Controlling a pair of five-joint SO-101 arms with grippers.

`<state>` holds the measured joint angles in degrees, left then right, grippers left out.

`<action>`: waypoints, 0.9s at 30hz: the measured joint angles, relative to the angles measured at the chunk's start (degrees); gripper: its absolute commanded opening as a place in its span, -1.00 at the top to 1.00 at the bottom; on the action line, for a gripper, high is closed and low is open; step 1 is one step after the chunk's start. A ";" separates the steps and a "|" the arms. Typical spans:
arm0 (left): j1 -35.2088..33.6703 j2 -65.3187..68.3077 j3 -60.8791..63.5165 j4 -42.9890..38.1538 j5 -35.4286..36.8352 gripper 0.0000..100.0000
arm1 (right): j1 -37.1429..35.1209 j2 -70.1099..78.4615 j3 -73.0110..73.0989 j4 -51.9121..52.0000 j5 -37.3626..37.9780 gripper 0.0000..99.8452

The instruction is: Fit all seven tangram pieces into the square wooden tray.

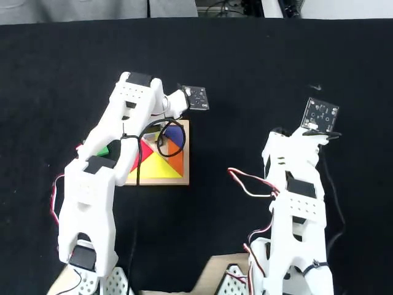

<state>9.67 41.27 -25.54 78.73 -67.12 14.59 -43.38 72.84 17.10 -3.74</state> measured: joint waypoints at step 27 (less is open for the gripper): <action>-0.88 0.62 -6.07 3.69 8.53 0.63 | 0.00 0.00 0.00 0.00 0.00 0.97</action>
<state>8.79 41.89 -31.60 82.42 -58.59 14.59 -43.38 72.84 17.10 -3.74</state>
